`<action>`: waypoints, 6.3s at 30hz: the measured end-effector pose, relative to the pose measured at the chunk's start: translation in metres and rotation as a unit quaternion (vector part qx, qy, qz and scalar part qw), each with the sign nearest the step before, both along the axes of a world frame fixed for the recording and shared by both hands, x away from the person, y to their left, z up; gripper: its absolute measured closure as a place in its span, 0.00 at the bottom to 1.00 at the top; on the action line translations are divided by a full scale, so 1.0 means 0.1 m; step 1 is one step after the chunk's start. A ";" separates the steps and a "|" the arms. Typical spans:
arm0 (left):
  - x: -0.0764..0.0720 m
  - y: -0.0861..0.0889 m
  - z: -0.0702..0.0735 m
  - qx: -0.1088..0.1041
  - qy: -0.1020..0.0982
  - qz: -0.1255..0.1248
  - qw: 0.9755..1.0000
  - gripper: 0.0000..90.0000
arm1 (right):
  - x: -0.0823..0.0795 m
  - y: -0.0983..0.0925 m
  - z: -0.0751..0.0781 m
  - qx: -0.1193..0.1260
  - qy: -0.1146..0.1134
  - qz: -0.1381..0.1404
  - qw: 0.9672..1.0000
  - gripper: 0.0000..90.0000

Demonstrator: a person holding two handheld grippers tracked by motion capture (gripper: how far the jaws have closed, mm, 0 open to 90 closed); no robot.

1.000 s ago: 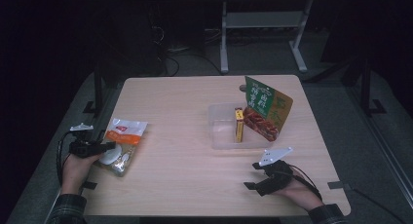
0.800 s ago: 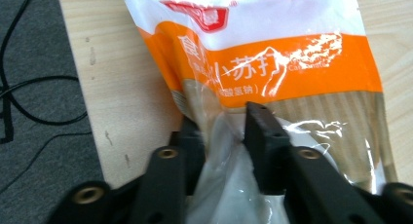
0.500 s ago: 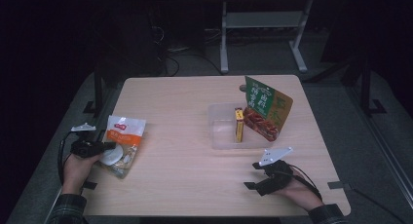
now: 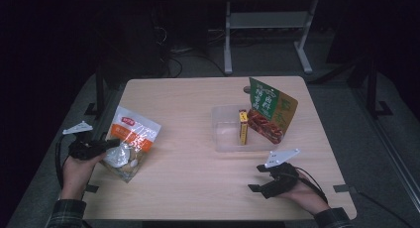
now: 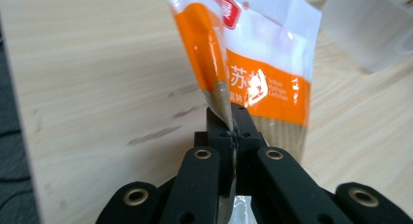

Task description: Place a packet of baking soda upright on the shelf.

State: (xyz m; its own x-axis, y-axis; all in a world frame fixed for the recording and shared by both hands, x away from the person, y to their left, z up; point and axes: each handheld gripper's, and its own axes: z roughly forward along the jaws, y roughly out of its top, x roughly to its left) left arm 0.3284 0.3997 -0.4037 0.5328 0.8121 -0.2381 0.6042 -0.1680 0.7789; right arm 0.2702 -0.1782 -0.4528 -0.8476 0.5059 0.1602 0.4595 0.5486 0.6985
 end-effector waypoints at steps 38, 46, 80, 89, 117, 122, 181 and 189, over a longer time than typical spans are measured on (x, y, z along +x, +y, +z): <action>-0.35 -1.82 0.25 -0.065 -0.049 -0.210 0.974 1.00 | 0.26 0.67 0.37 0.197 -0.049 0.037 0.979 0.50; -0.40 -1.93 0.23 -0.079 -0.050 -0.218 0.971 0.99 | 0.30 0.81 0.36 0.226 -0.043 0.033 0.973 0.72; -0.38 -1.97 0.13 -0.012 -0.066 -0.201 0.977 0.51 | 0.26 0.70 0.56 0.273 -0.027 0.085 0.958 1.00; -0.48 -1.93 -0.03 0.020 -0.039 -0.226 0.973 0.35 | 0.28 0.48 0.75 0.267 -0.052 0.071 0.960 1.00; -0.58 -2.00 -0.40 0.100 0.009 -0.250 0.963 0.17 | 0.52 0.08 1.40 0.279 -0.123 -0.001 0.952 1.00; -0.57 -2.00 -0.42 0.100 0.010 -0.249 0.963 0.17 | 0.67 0.07 1.40 0.285 -0.123 -0.019 0.951 1.00; -0.58 -2.03 -0.45 0.109 0.011 -0.252 0.961 0.17 | 1.24 0.34 0.75 0.167 -0.095 -0.069 0.979 0.96; -0.58 -2.02 -0.44 0.110 0.009 -0.252 0.961 0.17 | 1.20 0.33 0.77 0.153 -0.103 -0.076 0.980 0.77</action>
State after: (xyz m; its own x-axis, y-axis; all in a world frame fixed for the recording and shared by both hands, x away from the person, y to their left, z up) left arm 0.2704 0.1974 -0.4480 0.8695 0.4830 -0.1035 0.4160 -0.6031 0.6806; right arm 0.3901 -0.1455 -0.3759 -0.7962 0.5840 0.1579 0.3524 0.2356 0.9057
